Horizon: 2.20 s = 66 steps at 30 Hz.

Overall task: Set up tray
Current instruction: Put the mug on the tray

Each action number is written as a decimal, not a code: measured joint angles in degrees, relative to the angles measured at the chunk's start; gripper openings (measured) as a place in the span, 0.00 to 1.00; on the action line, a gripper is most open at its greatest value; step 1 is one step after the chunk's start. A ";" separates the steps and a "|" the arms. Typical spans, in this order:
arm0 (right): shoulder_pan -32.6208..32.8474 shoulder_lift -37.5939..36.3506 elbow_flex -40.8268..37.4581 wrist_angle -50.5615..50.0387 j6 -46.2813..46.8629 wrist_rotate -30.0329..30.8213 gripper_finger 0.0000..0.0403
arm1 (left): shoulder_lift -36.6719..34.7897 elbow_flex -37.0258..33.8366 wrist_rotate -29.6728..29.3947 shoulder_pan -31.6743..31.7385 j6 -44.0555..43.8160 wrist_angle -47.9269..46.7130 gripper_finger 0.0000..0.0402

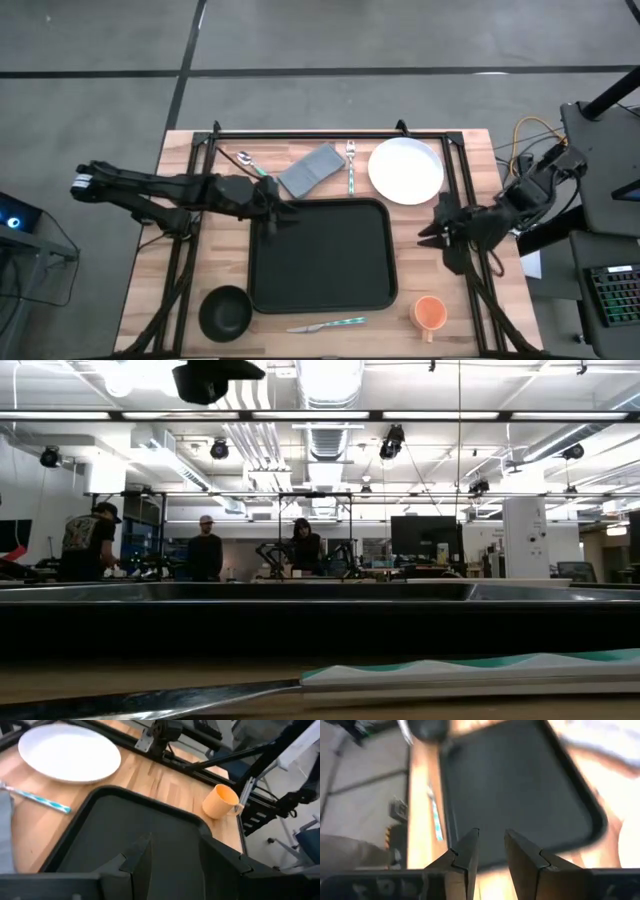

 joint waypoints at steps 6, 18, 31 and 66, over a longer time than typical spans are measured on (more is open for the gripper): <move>5.90 3.31 0.36 -6.88 18.26 -0.03 0.21 | -0.33 0.15 -0.22 0.00 -1.84 4.36 0.35; 13.39 15.26 4.58 -8.81 39.00 -9.15 0.24 | -3.30 0.15 0.15 0.15 -0.59 3.30 0.35; 16.67 27.24 9.74 -15.39 53.27 -10.57 0.39 | -10.14 0.11 0.26 0.13 1.31 -4.67 0.35; 28.63 40.55 8.54 -12.53 81.31 -11.88 0.32 | -10.06 0.09 0.90 0.11 2.38 -4.10 0.35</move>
